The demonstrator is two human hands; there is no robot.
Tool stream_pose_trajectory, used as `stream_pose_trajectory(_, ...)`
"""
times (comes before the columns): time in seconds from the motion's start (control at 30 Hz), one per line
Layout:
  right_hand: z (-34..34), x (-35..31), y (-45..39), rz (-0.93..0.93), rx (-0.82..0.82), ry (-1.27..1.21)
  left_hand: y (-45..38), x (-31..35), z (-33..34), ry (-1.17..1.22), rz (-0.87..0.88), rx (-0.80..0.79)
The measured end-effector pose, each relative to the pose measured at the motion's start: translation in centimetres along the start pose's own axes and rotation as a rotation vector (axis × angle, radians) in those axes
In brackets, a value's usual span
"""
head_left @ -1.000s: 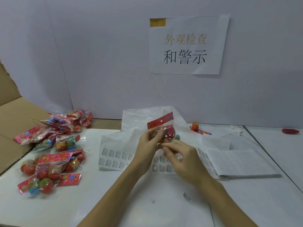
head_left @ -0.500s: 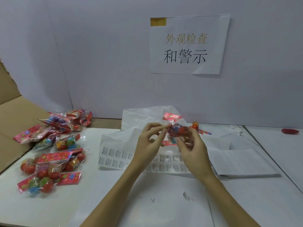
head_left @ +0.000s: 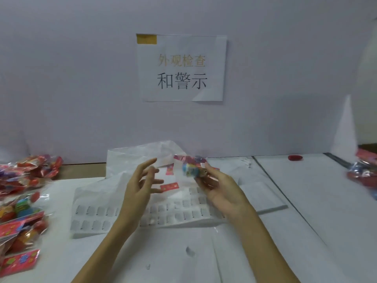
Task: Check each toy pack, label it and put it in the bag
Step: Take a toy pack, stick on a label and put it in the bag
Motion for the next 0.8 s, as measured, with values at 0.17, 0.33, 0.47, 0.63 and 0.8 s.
stream_pose_trajectory(0.17,-6.3,-10.8,1.7,-0.408,-0.123,-0.952,-0.2,-0.8,0.0,-0.041,-0.048,0.003)
stream_pose_trajectory(0.33,-6.7,-9.7,1.0,-0.339,-0.095,-0.807,-0.2,-1.4,0.5,-0.083,-0.045,-0.030)
stream_pose_trajectory(0.47,-2.9,-5.6,-0.2,-0.189,-0.107,-0.353,0.0,-0.8,-0.1,-0.234,0.068,0.030)
stream_pose_trajectory(0.63,1.1,1.6,0.1,-0.194,-0.313,0.657,1.1,1.4,0.6,-0.556,0.334,0.130)
stream_pose_trajectory(0.8,2.4,6.4,0.4,-0.366,-0.492,1.316,1.3,2.7,-2.2,-0.704,0.440,0.372)
Point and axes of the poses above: each hand's wrist, its own y-axis away from the middle knuckle, its own z-axis out of the palm, x = y × z, the point moved 8 cm from there along -y, towards the middle knuckle, and after that the axes turned 7 degrees about -z, right-handed, at the moved point
